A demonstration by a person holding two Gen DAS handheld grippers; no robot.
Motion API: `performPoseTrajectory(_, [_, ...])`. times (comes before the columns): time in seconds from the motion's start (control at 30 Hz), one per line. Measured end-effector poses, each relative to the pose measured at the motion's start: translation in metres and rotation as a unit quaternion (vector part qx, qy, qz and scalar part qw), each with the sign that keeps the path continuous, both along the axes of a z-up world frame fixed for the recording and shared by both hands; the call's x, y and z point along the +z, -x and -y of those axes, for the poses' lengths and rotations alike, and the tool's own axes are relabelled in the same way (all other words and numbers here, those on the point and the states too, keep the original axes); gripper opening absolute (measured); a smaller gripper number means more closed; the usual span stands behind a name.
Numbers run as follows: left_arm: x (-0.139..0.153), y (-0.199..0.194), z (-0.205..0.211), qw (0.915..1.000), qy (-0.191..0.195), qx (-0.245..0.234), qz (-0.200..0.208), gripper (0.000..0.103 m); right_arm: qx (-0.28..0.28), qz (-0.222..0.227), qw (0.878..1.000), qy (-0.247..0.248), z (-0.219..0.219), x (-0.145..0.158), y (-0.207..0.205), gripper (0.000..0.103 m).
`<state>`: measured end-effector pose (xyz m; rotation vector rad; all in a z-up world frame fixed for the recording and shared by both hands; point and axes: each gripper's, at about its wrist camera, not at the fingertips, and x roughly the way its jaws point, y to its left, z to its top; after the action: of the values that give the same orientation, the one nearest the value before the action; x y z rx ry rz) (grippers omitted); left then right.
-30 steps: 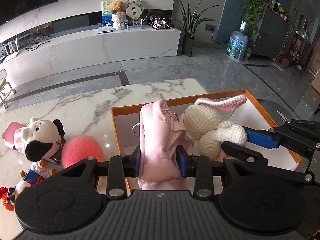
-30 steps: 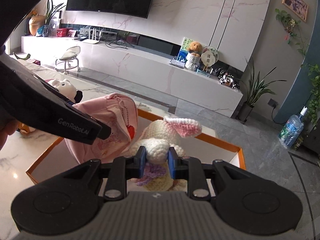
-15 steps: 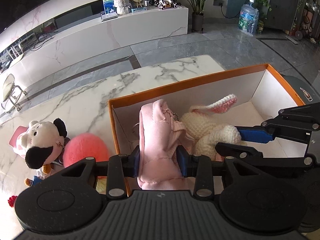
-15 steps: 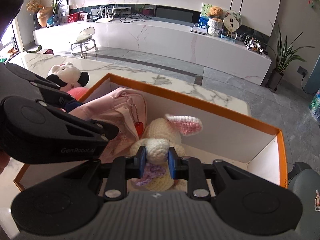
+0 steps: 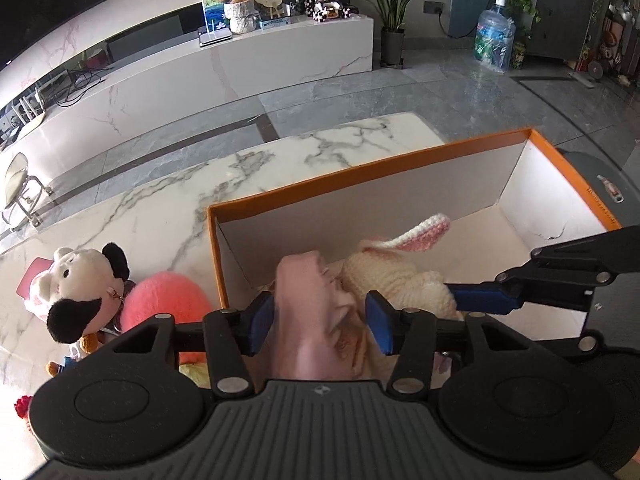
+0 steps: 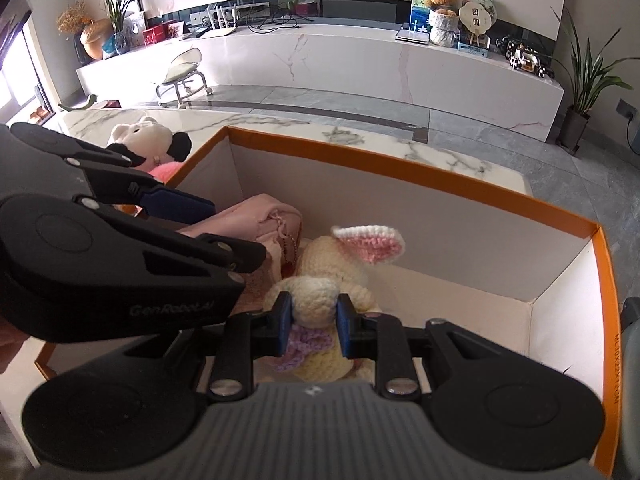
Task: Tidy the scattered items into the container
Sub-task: 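Lower the pink bag into the box and open the left tool while the right tool releases the bunny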
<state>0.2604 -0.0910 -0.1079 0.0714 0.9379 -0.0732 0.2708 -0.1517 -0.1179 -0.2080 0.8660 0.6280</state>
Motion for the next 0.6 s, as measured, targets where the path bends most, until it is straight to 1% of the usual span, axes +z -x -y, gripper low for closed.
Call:
performPoseTrajectory(0.03, [0.003, 0.001, 0.0, 1.0, 0.001, 0.0, 0.005, 0.071, 0.0, -0.001, 1.0, -0.004, 0.0, 0.0, 0.001, 0.025])
performPoseTrajectory(0.1, [0.007, 0.004, 0.001, 0.9999, -0.004, -0.003, 0.011, 0.071, 0.002, 0.0, 1.0, -0.008, -0.002, -0.001, 0.003, 0.025])
performPoseTrajectory(0.2, [0.012, 0.006, -0.001, 0.9999, -0.001, -0.006, 0.011, 0.071, 0.004, 0.001, 1.0, -0.01, -0.006, -0.002, 0.006, 0.025])
performPoseTrajectory(0.3, [0.014, 0.01, -0.003, 0.9999, 0.002, -0.005, 0.013, 0.071, 0.009, 0.003, 1.0, -0.001, -0.01, -0.003, 0.009, 0.026])
performPoseTrajectory(0.4, [0.017, 0.015, -0.005, 0.9999, 0.006, -0.005, 0.015, 0.071, 0.013, 0.005, 1.0, 0.011, -0.014, -0.004, 0.013, 0.029])
performPoseTrajectory(0.53, [0.02, 0.02, -0.007, 0.9998, 0.01, -0.004, 0.017, 0.071, 0.003, 0.011, 1.0, 0.018, -0.016, -0.003, 0.017, 0.033])
performPoseTrajectory(0.6, [0.022, 0.023, -0.009, 0.9998, 0.012, -0.004, 0.018, 0.071, -0.002, 0.013, 1.0, 0.02, -0.016, -0.002, 0.019, 0.033])
